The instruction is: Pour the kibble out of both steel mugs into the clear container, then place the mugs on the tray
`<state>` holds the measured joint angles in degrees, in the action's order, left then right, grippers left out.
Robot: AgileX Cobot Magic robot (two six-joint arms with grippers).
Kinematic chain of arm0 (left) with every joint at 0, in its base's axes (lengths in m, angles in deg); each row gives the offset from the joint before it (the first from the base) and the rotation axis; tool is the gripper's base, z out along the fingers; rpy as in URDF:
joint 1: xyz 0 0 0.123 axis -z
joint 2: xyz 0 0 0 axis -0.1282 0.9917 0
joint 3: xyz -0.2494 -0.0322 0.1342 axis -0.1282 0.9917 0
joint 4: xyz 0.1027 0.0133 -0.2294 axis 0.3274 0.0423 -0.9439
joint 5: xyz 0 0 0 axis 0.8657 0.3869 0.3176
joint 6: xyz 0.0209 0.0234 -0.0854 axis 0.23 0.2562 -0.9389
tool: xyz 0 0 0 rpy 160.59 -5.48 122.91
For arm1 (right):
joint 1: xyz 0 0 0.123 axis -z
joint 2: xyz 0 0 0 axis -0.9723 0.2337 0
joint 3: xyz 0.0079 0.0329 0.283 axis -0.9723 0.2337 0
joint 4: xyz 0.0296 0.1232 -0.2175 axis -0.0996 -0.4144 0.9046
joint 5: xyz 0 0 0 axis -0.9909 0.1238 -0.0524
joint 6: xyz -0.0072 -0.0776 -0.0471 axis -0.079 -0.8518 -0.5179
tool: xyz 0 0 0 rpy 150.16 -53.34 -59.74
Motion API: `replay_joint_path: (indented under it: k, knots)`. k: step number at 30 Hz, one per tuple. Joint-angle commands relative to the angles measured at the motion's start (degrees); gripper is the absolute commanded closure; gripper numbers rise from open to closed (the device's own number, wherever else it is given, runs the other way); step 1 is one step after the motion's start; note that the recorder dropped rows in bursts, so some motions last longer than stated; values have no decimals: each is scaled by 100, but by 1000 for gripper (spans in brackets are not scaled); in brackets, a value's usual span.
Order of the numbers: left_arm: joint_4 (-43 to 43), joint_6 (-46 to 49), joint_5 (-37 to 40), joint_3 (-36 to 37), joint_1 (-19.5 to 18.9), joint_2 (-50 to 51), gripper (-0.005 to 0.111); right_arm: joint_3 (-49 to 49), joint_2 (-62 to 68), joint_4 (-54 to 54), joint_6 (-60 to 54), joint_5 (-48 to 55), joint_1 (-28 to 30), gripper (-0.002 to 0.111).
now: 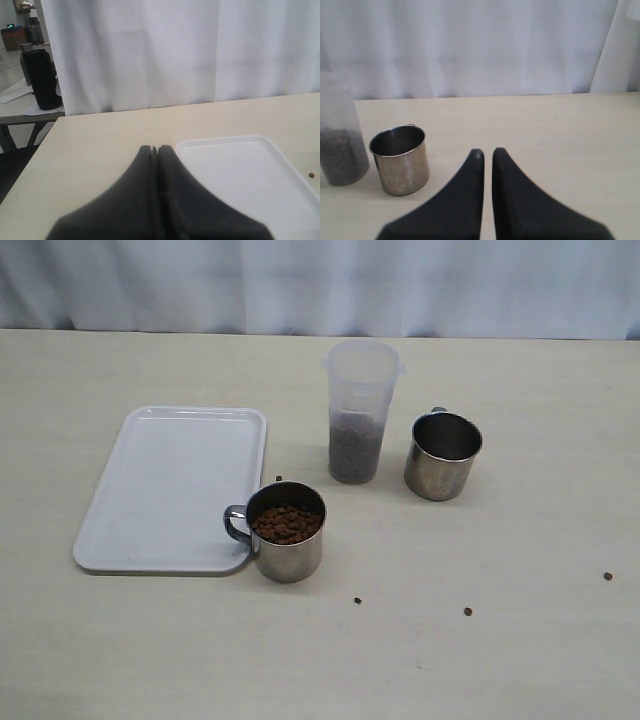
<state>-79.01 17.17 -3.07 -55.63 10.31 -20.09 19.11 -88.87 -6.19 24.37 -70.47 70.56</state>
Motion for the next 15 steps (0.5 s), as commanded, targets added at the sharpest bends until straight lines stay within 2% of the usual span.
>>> replay_joint_path:
  k: [1, 15]
  knots:
    - [-16, -20, -41, 20, 43, -21, 107, 15, -16, 38, 33, -195, 61, 104]
    - [-16, -20, -41, 20, 43, -21, 107, 15, -16, -3, 33, -269, 61, 104]
